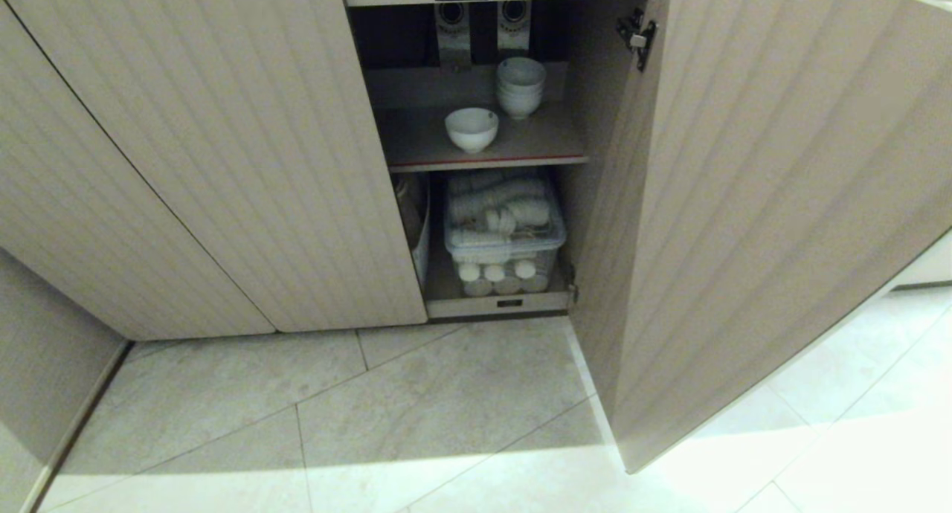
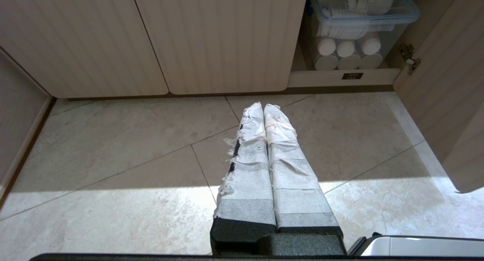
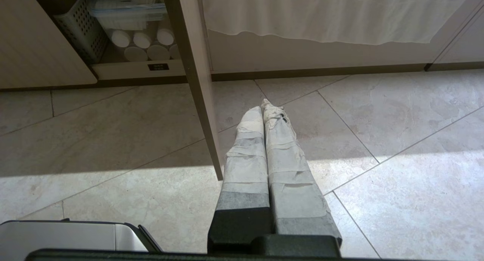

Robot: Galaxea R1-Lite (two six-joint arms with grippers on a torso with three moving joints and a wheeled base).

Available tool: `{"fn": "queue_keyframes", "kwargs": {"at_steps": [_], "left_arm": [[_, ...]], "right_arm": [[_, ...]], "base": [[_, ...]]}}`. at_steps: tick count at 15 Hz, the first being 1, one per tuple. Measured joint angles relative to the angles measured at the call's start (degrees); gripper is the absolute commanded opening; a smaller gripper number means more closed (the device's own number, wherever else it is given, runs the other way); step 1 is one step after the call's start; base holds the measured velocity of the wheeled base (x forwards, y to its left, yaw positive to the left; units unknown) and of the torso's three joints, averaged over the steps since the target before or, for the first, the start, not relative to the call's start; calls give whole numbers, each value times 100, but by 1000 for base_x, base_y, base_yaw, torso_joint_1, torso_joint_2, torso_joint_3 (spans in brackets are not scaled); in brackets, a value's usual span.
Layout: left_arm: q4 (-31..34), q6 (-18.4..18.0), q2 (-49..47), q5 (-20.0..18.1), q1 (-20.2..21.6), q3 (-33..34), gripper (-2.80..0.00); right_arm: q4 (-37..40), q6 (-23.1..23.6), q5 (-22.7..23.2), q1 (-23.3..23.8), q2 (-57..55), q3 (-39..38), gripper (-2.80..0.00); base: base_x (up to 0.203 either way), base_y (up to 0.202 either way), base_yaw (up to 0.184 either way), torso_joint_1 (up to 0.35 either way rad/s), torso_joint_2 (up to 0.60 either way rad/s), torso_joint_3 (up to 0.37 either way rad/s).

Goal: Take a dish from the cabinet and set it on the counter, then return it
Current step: Take the bowl from the cabinet

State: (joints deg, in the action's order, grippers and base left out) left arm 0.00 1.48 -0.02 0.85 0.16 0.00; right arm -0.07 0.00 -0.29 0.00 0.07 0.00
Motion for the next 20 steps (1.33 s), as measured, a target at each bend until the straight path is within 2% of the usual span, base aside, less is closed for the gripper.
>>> {"fn": "queue_keyframes", "kwargs": {"at_steps": [14, 20], "left_arm": [[0, -1, 0, 0, 0, 0, -280], [2, -2, 0, 2, -2, 0, -280]], "right_arm": [[0, 0, 5, 0, 0, 0, -280], [0, -2, 5, 5, 0, 0, -280]], "base": [[0, 0, 0, 0, 0, 0], [2, 155, 0, 2, 0, 0]]}}
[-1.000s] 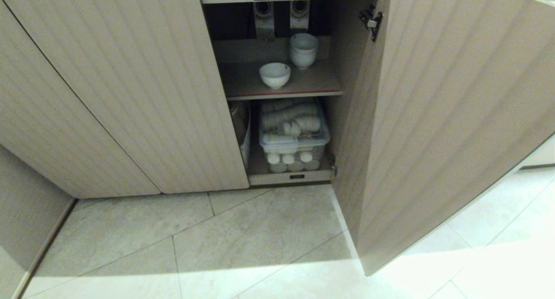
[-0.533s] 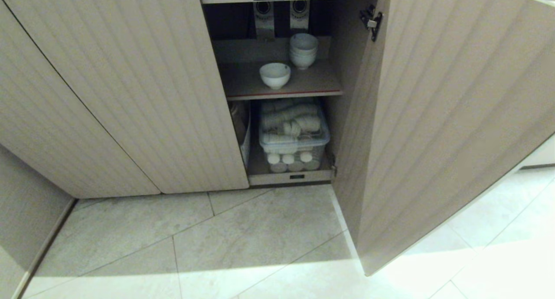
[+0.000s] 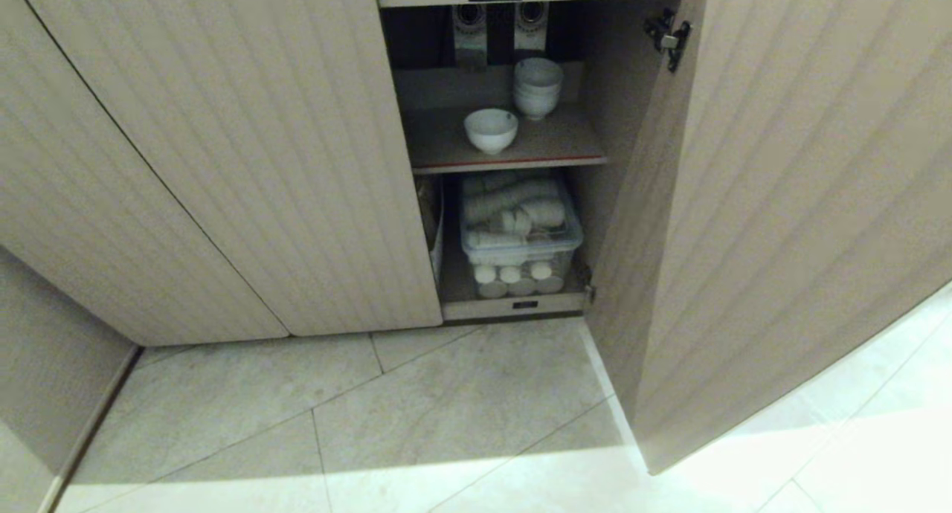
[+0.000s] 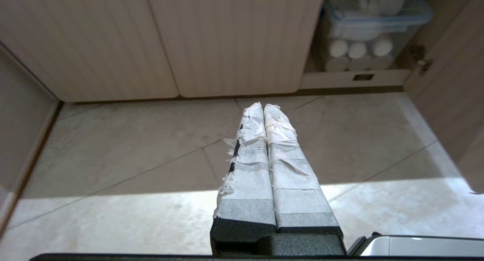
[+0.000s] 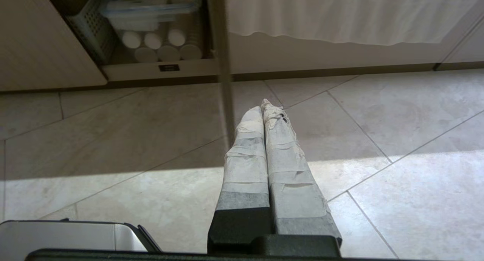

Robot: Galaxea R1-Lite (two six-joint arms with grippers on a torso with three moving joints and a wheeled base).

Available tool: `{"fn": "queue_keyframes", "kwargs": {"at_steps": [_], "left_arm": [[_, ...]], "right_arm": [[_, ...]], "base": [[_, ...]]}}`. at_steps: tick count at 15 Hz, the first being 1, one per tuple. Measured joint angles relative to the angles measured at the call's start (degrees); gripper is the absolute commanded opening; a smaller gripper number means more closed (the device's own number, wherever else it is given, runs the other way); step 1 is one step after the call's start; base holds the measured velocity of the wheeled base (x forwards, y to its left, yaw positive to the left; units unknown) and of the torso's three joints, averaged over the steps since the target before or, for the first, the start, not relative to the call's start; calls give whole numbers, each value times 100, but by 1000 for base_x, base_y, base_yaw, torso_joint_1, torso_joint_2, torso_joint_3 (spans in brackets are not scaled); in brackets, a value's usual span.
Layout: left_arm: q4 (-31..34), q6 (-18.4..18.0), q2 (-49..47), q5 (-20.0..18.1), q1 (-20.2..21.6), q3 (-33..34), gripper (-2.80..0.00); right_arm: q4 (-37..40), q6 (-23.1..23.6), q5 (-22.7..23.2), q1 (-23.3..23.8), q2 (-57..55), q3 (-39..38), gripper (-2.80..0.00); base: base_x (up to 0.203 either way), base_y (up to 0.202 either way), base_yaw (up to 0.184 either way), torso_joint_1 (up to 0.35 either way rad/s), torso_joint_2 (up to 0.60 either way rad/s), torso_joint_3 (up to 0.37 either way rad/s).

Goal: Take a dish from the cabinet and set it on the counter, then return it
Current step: Take the bowl from the cabinet

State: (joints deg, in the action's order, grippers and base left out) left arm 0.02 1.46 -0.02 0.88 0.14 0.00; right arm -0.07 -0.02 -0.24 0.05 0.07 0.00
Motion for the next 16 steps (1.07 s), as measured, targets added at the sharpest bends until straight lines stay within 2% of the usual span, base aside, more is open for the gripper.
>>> {"fn": "queue_keyframes", "kwargs": {"at_steps": [16], "left_arm": [[7, -28, 0, 0, 2, 0, -280]], "right_arm": [[-1, -13, 0, -5, 0, 2, -280]], "base": [[0, 195, -1, 3, 1, 2]]}}
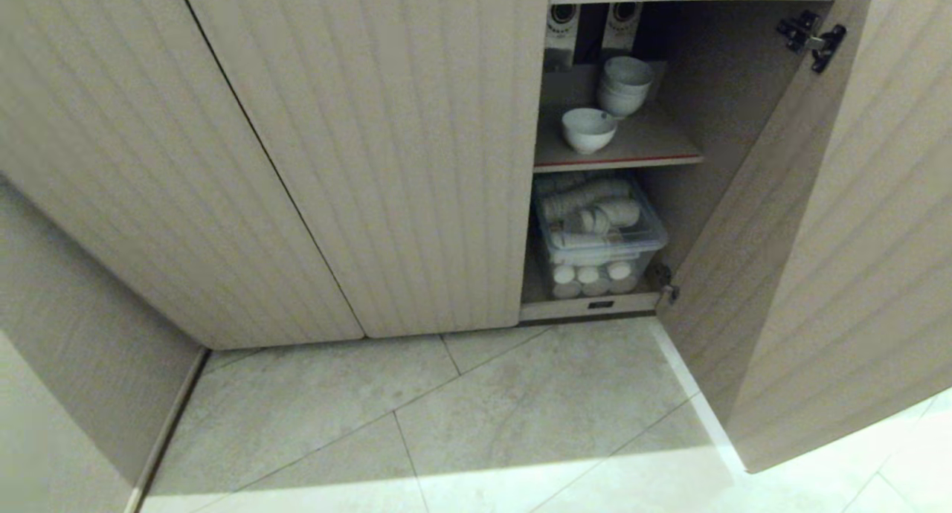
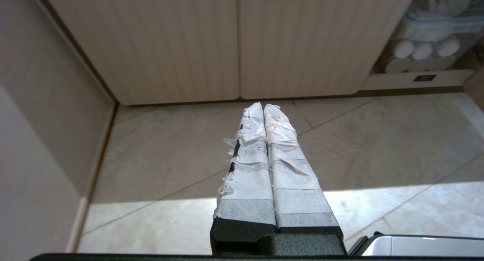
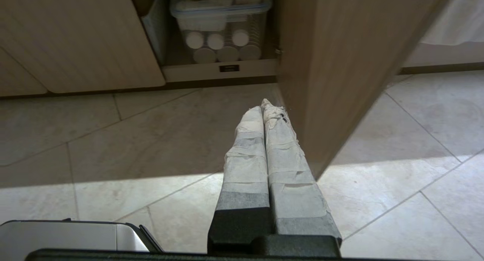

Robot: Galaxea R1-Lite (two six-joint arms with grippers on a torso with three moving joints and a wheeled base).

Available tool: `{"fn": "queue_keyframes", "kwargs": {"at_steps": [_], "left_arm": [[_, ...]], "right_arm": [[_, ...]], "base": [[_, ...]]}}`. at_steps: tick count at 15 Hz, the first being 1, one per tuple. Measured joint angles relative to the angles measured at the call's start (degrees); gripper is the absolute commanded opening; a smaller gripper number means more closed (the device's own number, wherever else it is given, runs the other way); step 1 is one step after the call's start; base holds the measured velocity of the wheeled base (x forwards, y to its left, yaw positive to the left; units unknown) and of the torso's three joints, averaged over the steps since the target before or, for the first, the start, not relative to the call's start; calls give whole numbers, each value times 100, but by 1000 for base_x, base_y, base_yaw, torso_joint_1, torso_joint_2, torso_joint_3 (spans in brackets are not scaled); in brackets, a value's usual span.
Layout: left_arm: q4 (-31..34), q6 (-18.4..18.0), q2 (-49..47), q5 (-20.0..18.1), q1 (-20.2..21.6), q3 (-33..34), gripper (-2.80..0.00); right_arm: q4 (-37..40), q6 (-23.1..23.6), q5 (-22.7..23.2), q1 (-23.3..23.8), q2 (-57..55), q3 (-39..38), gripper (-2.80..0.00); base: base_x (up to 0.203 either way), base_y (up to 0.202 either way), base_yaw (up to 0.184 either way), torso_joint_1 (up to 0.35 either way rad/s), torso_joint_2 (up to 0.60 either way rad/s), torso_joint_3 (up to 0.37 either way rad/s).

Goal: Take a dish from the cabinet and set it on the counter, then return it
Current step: Take the bowl from the cabinet

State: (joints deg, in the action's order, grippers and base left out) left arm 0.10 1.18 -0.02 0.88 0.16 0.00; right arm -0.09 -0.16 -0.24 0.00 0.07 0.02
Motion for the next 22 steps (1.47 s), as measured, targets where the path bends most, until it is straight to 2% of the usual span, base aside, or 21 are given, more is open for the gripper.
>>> {"fn": "queue_keyframes", "kwargs": {"at_steps": [4, 22], "left_arm": [[1, 11, 0, 0, 0, 0, -280], [-10, 29, 0, 0, 0, 0, -280]], "right_arm": [[-2, -2, 2, 2, 0, 0, -280], [0, -2, -2, 0, 0, 0, -280]], "base": [[0, 146, -1, 3, 4, 4], [0, 0, 0, 0, 0, 0]]}}
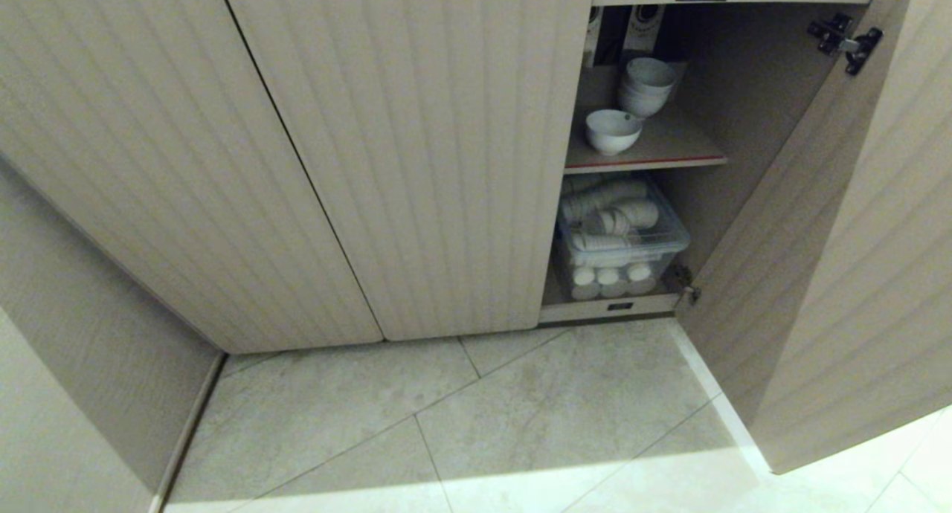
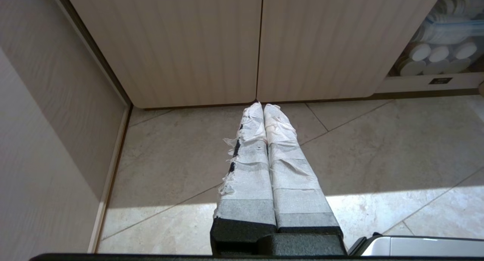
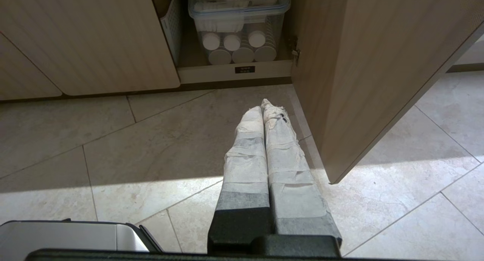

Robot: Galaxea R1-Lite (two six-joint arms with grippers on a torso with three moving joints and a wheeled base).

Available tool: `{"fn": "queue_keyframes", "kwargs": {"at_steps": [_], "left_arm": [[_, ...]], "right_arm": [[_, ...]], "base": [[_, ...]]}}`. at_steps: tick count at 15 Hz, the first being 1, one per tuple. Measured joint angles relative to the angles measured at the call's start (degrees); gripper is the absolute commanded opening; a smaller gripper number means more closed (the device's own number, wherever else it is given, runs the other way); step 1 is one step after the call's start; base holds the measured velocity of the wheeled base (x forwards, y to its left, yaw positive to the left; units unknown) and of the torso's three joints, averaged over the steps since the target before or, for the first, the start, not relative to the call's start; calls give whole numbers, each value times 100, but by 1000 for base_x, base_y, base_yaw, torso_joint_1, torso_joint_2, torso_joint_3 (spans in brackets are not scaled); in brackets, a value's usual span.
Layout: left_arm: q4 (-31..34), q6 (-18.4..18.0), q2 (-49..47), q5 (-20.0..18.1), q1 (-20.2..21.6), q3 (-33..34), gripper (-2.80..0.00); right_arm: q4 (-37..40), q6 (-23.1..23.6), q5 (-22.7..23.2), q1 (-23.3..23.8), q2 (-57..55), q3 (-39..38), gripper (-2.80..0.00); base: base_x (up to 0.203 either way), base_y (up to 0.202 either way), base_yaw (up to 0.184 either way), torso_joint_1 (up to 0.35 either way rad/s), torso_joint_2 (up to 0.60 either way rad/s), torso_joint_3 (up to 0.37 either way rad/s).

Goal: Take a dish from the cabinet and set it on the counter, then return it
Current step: Take the bowl from the cabinet

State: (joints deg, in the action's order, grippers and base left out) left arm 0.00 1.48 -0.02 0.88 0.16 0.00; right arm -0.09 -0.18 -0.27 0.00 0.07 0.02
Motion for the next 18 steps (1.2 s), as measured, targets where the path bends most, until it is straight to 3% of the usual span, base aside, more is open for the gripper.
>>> {"fn": "queue_keyframes", "kwargs": {"at_steps": [5, 18], "left_arm": [[0, -7, 0, -2, 0, 0, -280], [-7, 0, 0, -1, -2, 0, -280]], "right_arm": [[-1, 0, 2, 0, 0, 0, -280], [2, 0, 2, 0, 0, 0, -280]], "base": [[14, 0, 0, 1, 0, 1], [195, 0, 0, 4, 3, 3]]}}
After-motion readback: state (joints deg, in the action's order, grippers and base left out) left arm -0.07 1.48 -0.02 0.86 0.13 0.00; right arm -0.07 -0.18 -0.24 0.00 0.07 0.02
